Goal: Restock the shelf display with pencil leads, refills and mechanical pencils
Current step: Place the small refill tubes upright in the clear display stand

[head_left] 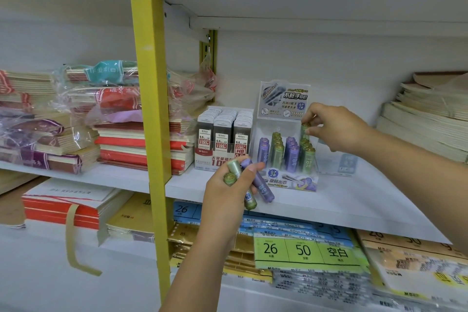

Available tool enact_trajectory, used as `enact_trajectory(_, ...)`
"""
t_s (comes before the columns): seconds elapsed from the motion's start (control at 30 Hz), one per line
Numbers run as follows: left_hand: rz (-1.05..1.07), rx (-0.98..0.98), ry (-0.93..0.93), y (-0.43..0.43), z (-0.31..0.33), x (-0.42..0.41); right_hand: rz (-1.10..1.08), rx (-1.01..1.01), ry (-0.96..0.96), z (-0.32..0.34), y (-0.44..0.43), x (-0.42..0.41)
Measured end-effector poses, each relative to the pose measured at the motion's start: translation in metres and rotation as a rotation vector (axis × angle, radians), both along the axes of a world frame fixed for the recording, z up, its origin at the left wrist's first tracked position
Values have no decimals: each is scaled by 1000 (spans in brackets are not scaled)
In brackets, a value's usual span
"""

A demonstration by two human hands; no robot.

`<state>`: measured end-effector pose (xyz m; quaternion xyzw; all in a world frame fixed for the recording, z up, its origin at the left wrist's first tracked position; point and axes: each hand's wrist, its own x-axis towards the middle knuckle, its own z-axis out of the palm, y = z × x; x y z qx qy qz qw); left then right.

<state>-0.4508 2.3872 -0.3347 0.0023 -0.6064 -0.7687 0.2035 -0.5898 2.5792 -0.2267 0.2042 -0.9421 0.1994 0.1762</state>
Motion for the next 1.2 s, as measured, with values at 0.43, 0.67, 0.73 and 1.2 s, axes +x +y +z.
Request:
enact_trajectory(0.43, -44, 16, 11, -3, -3, -3, -56, 263, 6, -7, -3, 9)
enact_trajectory(0.67, -101, 118, 29, 1, 4, 5, 341, -440, -82, -51, -16, 109)
enact_trajectory(0.73, -148, 149, 47, 6, 10, 10, 393, -527, -258, -68, -22, 127)
enact_trajectory(1.2, 25, -83, 13, 15, 18, 16, 307, -801, -41, -31, -14, 101)
